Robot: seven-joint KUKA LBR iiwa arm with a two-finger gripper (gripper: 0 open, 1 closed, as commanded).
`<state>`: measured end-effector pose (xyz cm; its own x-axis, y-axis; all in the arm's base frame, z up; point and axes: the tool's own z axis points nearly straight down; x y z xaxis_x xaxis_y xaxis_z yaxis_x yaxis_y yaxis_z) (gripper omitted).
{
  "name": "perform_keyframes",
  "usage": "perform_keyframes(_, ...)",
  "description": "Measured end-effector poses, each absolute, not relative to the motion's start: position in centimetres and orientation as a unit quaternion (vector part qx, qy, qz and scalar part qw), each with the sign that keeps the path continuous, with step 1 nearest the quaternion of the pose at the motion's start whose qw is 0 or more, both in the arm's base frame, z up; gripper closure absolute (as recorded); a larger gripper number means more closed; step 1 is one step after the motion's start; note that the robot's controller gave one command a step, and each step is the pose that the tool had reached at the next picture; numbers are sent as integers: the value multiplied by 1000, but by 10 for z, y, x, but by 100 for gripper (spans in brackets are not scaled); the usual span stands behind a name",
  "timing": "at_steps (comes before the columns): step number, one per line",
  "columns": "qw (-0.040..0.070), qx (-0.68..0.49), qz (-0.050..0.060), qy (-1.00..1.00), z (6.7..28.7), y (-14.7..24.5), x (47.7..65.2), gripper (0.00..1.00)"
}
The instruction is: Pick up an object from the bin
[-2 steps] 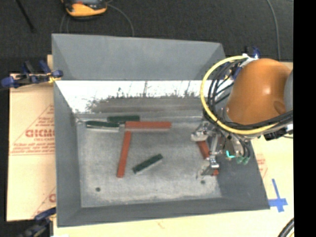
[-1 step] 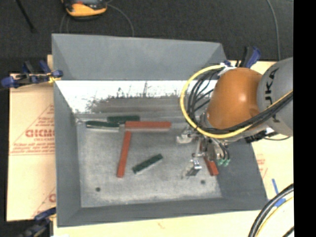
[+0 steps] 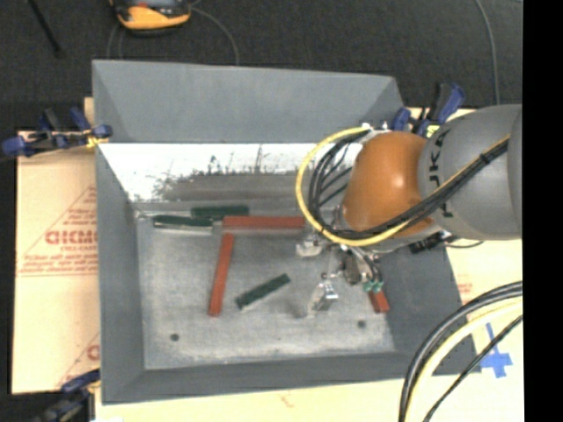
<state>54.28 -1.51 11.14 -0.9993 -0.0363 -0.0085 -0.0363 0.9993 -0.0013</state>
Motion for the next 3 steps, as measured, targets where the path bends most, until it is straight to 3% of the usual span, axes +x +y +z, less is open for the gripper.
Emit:
perform_keyframes(1, -8, -93, -1, 996, 80, 43, 529, 100)
perform_keyframes(2, -8, -94, -1, 996, 80, 43, 529, 100)
perform_keyframes(3, 6, -67, -1, 998, 262, 25, 527, 100)
